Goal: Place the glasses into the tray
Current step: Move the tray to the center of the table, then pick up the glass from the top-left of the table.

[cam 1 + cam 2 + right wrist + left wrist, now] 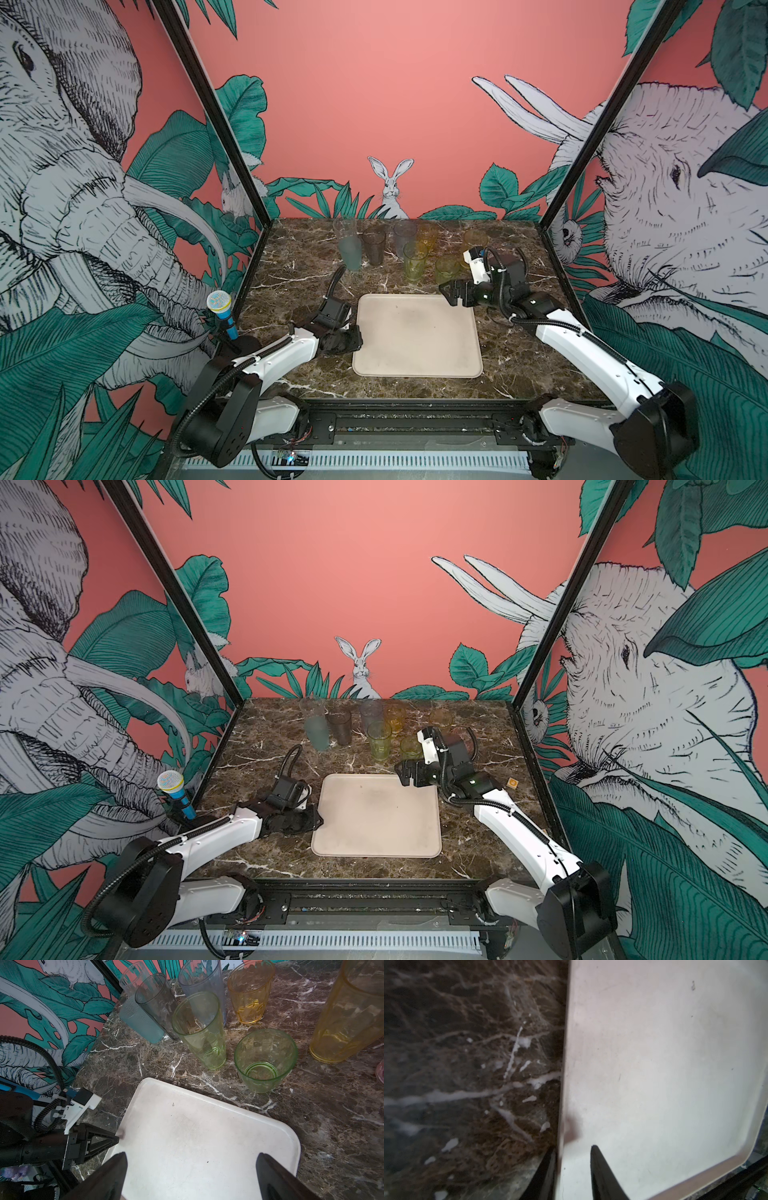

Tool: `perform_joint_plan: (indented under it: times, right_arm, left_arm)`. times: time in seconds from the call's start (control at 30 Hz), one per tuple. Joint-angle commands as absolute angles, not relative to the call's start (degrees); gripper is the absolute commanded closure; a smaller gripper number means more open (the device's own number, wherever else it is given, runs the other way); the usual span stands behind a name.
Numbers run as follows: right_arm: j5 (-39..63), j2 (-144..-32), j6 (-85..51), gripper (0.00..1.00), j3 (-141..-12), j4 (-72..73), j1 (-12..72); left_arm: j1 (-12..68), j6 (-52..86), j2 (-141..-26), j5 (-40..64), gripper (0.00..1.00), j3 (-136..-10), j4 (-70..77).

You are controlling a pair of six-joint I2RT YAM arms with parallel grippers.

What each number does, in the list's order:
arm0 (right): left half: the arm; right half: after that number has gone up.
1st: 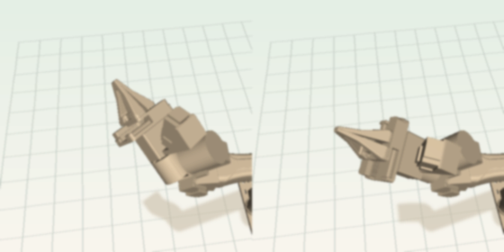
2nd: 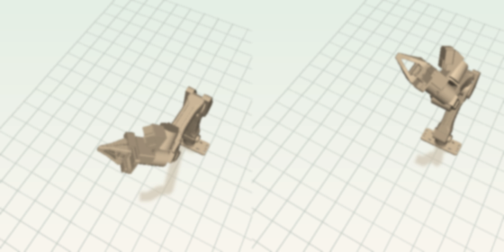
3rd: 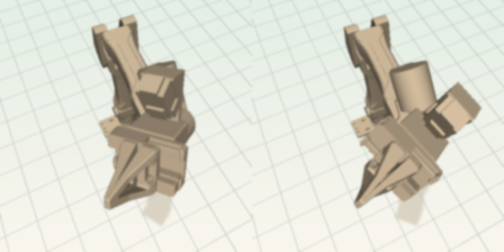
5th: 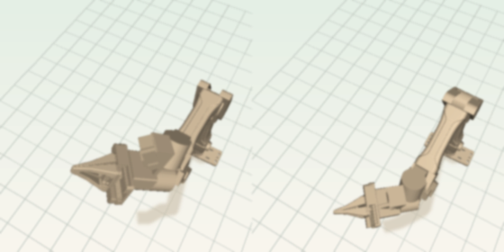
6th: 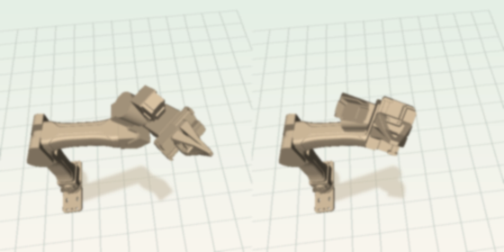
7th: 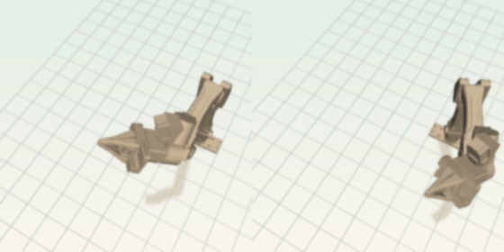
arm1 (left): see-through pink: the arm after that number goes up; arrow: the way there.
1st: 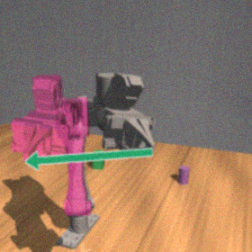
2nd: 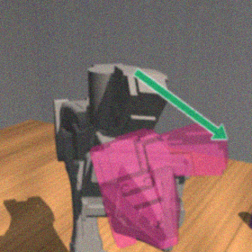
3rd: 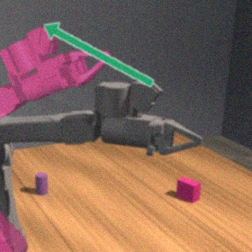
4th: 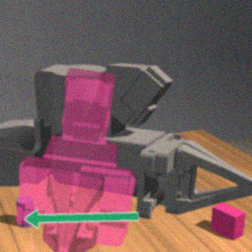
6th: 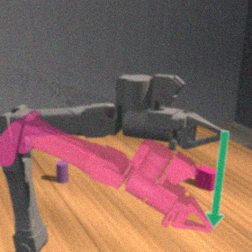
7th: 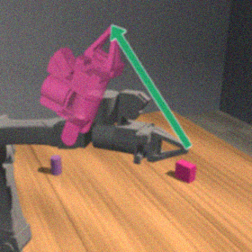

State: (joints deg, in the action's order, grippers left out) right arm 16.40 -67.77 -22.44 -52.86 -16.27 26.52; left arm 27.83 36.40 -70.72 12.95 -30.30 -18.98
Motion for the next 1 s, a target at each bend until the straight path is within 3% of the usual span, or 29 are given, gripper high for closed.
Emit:
perform_joint_plan:
  times: [0.0,0.3,0.5,0.83,0.97]
  right_arm:
    - [15.46,-66.64,-21.21,0.01,-51.98,-14.56,26.85]
    - [16.82,-66.40,-19.81,0.01,-44.71,0.37,26.76]
    - [16.68,-68.58,-18.39,0.01,-41.02,9.53,26.78]
    - [16.62,-74.24,-15.65,0.01,-37.88,25.64,26.78]
    - [16.87,-75.86,-16.04,0.01,-38.05,25.52,26.73]
  left_arm:
    - [28.13,36.95,-67.94,11.59,0.62,-32.68,-24.35]
    - [25.17,30.86,-69.04,-1.37,0.37,-48.66,-37.60]
    - [18.85,29.64,-76.17,-4.48,0.33,-61.69,-42.69]
    - [15.93,26.13,-91.34,-12.45,0.28,-88.30,-51.05]
    - [15.69,25.07,-95.91,-14.12,0.26,-97.57,-53.26]
